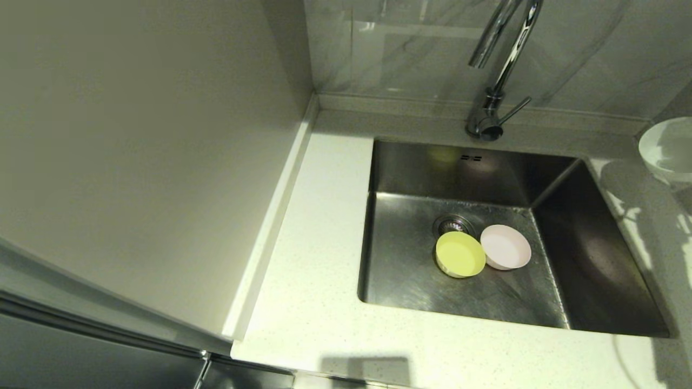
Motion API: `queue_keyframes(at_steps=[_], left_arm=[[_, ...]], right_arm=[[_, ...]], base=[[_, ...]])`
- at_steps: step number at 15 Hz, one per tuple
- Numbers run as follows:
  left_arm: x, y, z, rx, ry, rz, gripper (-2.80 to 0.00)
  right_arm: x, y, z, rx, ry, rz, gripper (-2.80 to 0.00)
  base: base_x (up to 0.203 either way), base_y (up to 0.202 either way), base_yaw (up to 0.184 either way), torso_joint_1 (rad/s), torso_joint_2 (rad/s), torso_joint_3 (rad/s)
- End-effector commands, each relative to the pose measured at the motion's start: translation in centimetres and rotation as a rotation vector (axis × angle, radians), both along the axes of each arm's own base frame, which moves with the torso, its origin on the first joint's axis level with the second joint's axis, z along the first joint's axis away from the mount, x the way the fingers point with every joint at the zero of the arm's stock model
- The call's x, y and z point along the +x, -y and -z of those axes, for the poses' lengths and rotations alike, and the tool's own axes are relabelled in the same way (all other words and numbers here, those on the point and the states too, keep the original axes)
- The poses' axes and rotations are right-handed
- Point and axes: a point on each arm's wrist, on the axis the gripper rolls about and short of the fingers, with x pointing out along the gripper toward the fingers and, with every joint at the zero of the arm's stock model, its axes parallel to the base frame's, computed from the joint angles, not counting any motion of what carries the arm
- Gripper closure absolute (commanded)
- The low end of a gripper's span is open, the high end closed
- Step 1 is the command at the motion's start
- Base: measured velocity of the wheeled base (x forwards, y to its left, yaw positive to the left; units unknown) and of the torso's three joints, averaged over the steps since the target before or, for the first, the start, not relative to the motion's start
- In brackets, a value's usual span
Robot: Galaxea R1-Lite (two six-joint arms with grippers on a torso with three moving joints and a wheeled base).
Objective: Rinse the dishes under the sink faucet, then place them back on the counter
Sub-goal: Put a bowl back to the table from the sink
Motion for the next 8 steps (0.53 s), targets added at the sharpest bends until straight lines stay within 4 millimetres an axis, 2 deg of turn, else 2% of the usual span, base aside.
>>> queue_keyframes(at_steps=[1, 4, 8], left_arm=[[0.0, 0.0, 0.0, -0.001, 0.002, 0.0, 0.0], [0.0, 0.0, 0.0, -0.001, 0.002, 0.0, 0.0], [0.0, 0.0, 0.0, -0.001, 0.002, 0.0, 0.0]], right_arm=[[2.1, 1.2, 2.4, 0.026, -0.06, 0.01, 0.0], [4.1, 2.5, 4.5, 0.025, -0.092, 0.044, 0.0], [6.9, 4.0, 6.5, -0.05, -0.04, 0.093, 0.0]], base=[[0.0, 0.0, 0.0, 0.0, 0.0, 0.0], [0.0, 0.0, 0.0, 0.0, 0.0, 0.0], [0.0, 0.0, 0.0, 0.0, 0.0, 0.0]])
